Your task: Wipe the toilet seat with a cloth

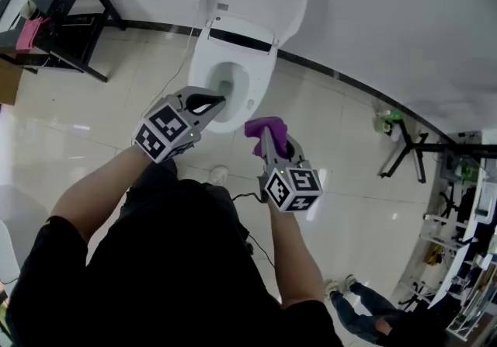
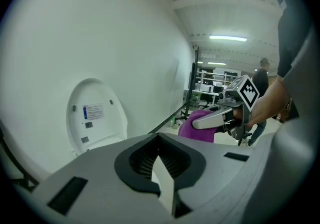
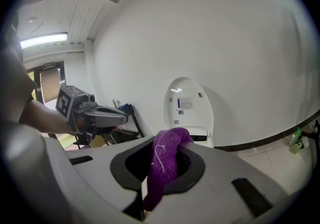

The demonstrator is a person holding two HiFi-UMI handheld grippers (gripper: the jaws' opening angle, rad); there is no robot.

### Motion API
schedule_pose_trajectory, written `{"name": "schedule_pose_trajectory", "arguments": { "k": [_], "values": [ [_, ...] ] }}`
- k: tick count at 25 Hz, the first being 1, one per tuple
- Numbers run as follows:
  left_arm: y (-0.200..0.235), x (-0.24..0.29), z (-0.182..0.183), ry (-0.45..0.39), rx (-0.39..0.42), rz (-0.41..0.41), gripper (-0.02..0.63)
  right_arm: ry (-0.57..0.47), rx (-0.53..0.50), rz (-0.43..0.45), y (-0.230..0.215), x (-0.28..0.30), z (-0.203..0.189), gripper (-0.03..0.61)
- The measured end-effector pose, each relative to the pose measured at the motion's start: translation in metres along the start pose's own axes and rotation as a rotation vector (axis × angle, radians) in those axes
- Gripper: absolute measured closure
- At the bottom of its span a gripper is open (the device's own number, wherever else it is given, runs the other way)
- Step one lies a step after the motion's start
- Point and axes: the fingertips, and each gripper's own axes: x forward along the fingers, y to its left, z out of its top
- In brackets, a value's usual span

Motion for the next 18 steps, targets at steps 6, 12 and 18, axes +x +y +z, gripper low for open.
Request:
{"name": "schedule_pose_trajectory", "arguments": {
  "k": [6,12,18],
  "values": [
    [0.016,0.039,-0.017,0.038,-0.036,0.009,0.632,0.067,-0.005,0.002,-0.036,0.041,-0.034,0.543],
    [0.061,0.103,-0.058,0.108,-0.064,-0.021,0.632,0.144,0.032,-0.046,-0.077,0.112,-0.079,0.543],
    [0.114,0.177,-0.115,0.178,-0.08,-0.056,0.632,0.217,0.061,-0.104,-0.127,0.194,-0.127,0.541]
  ]
}}
